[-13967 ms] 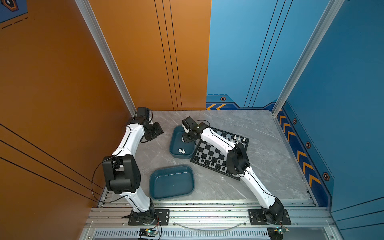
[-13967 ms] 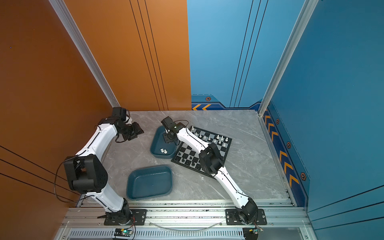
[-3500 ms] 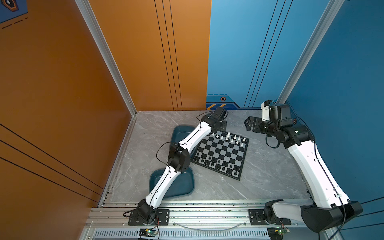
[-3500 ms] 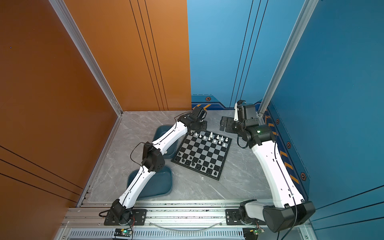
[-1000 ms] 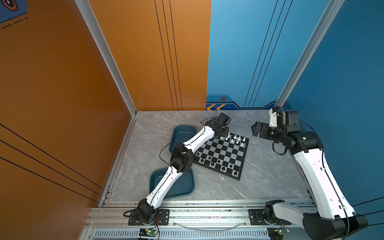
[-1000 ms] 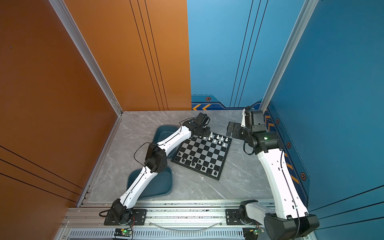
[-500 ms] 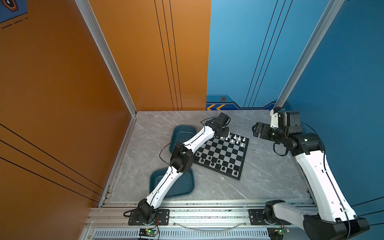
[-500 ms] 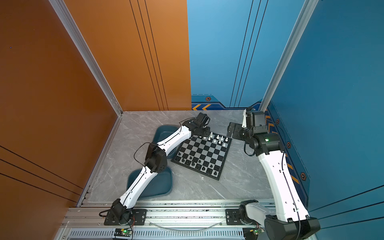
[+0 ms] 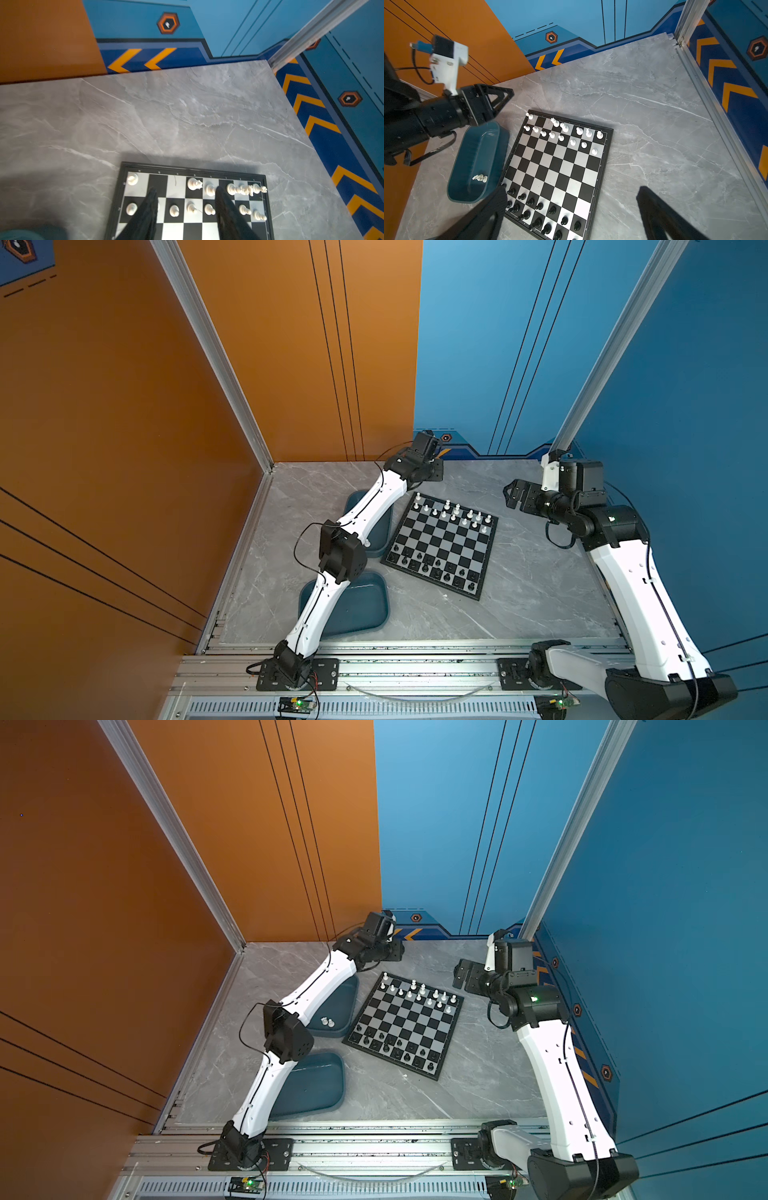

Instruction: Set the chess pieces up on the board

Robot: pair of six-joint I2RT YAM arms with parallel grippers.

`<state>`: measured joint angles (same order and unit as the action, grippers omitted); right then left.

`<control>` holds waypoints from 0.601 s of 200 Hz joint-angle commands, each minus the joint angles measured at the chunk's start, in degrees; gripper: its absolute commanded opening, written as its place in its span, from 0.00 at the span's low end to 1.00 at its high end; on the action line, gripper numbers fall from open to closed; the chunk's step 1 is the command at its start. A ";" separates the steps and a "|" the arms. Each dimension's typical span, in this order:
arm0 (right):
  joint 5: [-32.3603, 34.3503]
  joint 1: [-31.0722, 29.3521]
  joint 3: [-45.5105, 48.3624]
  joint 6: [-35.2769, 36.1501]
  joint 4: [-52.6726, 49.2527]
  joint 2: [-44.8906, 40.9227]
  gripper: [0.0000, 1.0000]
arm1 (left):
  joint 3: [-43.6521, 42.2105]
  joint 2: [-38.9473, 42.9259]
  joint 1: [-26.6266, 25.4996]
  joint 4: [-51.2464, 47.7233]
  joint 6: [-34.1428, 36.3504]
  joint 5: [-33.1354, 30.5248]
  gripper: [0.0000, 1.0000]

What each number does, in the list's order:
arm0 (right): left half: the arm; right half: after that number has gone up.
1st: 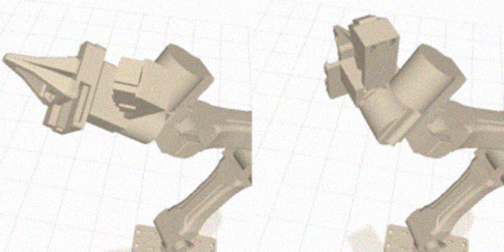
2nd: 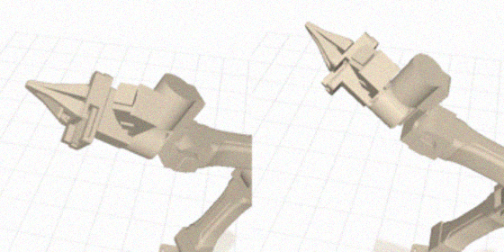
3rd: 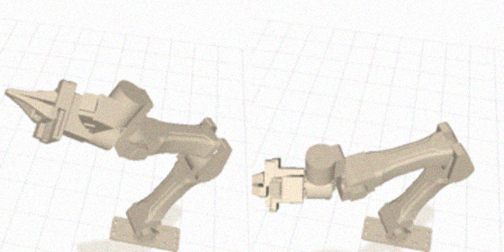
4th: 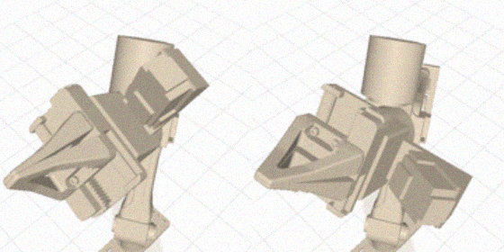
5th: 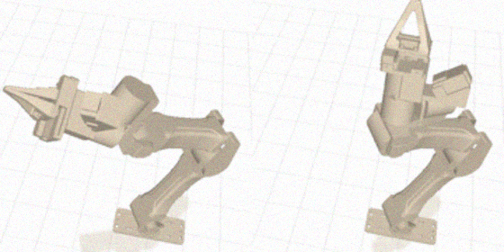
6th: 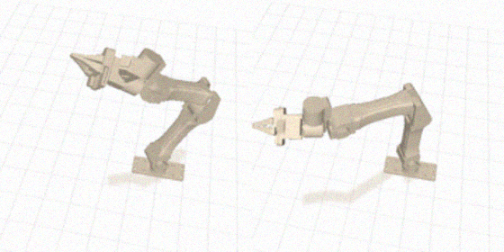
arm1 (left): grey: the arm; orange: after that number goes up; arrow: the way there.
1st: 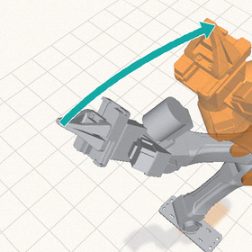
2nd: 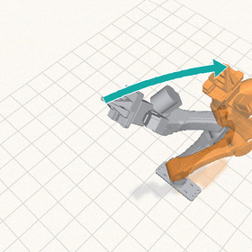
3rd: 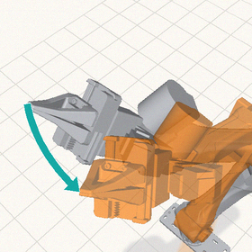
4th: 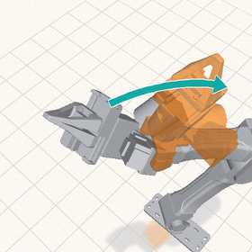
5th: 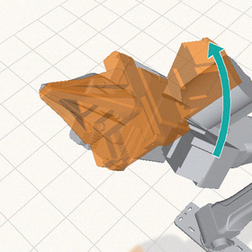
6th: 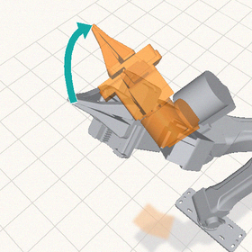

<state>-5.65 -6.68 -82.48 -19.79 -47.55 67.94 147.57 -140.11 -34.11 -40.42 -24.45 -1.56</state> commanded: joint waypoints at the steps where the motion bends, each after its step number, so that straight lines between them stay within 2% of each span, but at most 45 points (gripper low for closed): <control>1: -1.73 0.10 1.02 -2.62 2.89 1.31 1.00 | -0.55 -3.17 0.35 -3.58 0.55 -1.70 0.42; 45: -0.46 -2.23 -1.30 -3.61 2.81 3.88 1.00 | 5.32 -10.10 0.90 -3.44 -1.91 0.50 0.34; 102: 2.54 -3.94 -6.72 -2.45 -0.60 7.14 1.00 | 4.60 -13.13 0.72 -1.37 -3.58 4.02 0.31; 120: 2.83 -4.13 -7.55 -2.12 -1.48 7.64 1.00 | 4.31 -13.74 0.41 -0.72 -4.03 5.03 0.24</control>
<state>-4.71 -10.31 -87.50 -22.35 -46.37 74.89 150.58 -152.62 -33.06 -41.69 -27.49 0.93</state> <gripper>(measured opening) 0.999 0.275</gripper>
